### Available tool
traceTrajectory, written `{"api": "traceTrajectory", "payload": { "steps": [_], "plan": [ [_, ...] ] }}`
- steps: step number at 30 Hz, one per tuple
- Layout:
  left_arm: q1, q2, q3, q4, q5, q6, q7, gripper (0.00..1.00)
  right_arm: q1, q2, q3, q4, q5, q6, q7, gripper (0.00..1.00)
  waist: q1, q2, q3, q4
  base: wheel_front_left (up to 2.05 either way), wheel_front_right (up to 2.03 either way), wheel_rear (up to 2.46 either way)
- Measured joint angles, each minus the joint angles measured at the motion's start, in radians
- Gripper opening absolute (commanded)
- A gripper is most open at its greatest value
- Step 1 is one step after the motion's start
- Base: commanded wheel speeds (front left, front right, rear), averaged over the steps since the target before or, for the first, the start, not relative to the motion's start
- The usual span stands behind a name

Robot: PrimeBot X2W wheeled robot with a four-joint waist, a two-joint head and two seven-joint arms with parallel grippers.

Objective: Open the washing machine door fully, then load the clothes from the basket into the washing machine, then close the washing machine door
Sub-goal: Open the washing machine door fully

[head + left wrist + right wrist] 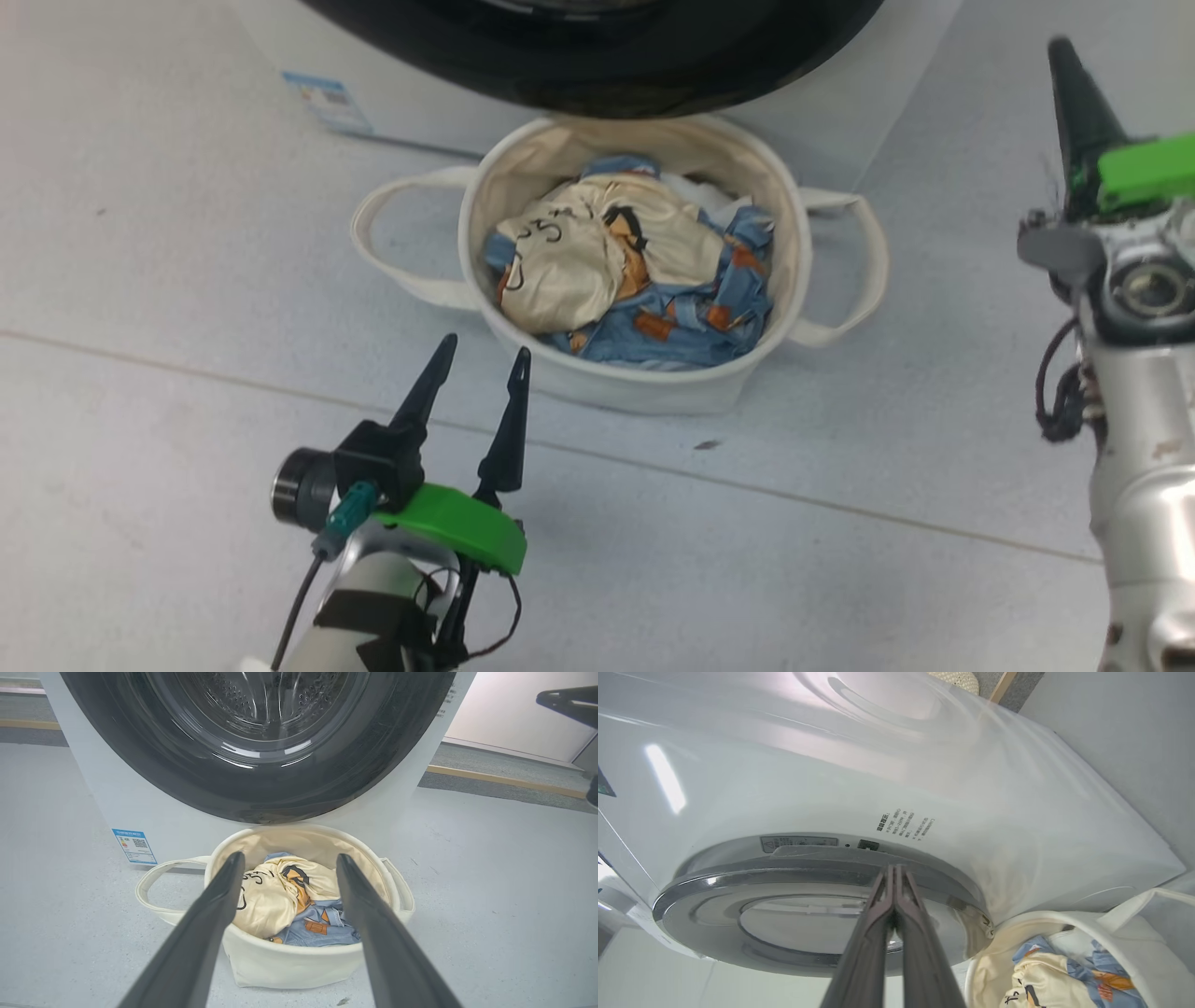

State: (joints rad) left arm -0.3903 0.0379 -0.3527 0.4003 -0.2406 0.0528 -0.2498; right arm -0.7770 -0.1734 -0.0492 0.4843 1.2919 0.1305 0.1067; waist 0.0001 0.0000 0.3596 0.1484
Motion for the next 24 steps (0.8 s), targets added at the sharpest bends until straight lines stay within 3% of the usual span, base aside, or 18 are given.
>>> {"api": "traceTrajectory", "payload": {
  "steps": [9,24],
  "plan": [
    [-0.053,-0.001,-0.006,-0.027,-0.024,0.010,0.000,1.00,-0.170,-0.035,-0.023,0.067,0.120,0.000,0.138,0.00,0.0001,0.0000,0.108,0.042,0.00,0.00,0.00],
    [-0.114,-0.003,-0.017,-0.051,-0.027,0.023,0.000,1.00,-0.349,-0.062,-0.007,0.120,0.175,0.000,0.263,0.00,0.0002,0.0000,0.236,0.074,0.00,0.00,0.00]
  ]
}}
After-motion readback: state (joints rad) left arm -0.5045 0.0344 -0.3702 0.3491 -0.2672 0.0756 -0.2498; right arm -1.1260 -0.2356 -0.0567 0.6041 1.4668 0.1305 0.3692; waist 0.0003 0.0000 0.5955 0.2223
